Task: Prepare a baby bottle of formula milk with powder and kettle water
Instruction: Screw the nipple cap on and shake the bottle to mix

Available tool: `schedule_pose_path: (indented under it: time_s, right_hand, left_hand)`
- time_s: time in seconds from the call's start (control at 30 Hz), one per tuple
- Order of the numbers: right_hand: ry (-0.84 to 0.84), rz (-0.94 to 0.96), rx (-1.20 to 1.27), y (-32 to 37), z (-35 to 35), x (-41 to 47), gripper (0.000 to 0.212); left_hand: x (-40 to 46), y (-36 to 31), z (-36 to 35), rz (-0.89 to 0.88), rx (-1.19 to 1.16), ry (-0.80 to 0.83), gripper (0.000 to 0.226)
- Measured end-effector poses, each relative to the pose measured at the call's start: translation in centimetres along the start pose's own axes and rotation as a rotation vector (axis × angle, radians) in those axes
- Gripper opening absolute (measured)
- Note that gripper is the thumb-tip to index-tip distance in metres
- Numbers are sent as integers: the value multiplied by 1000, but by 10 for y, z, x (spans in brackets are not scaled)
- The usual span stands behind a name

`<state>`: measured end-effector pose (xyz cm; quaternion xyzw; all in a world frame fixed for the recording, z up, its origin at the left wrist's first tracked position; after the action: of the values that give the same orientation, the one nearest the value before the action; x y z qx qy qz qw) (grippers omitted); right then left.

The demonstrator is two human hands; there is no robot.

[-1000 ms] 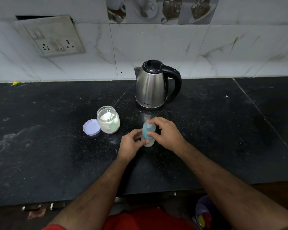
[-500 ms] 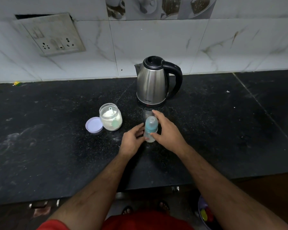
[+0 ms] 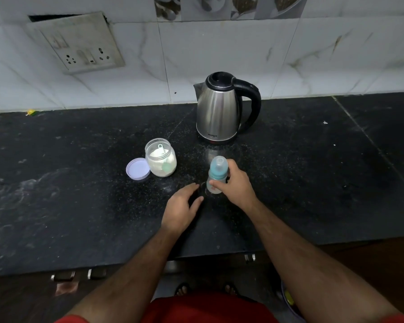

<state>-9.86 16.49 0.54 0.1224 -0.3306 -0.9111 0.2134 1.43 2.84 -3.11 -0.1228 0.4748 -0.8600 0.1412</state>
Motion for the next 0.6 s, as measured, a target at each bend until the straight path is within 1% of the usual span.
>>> schedule_pose_path:
  time_s: [0.13,0.2,0.23,0.3,0.37,0.43,0.53,0.6]
  right_hand:
    - [-7,-30,21,-13,15,1,56]
    - [-10,-26,69,-21,26,-1,57]
    - [-16,-12,103,-24,33,-3,60]
    - [-28,21,201,-28,47,-9,74]
    - [-32,24,294,-33,63,-14,90]
    - [-42,23,389,-38,78,-18,98]
    - [-60,27,485,-44,99,-22,94]
    - [-66,33,513,-43,109,-25,88]
  left_hand:
    - [-10,2,-12,-54,195,44,53]
    - [-16,0,-26,-99,301,81,61]
    - [-19,-1,-35,-108,354,117,68]
    - [-25,0,-49,-91,429,180,78]
    - [-24,1,-51,-68,459,190,83]
    - [-20,2,-49,-58,485,179,89]
    - [-17,12,-52,-27,523,212,100]
    - [-19,18,-56,-14,583,232,100]
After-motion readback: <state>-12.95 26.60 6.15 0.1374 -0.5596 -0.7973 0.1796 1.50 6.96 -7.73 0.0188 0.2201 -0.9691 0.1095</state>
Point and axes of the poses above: each hand's wrist, its own x-axis towards the middle knuckle, its own z-axis out of the back of the hand, y = z × x, the point moved 8 cm from there along x, towards the middle knuckle, and after that the axes turned 13 degrees about -x, right-handed, at the moved point
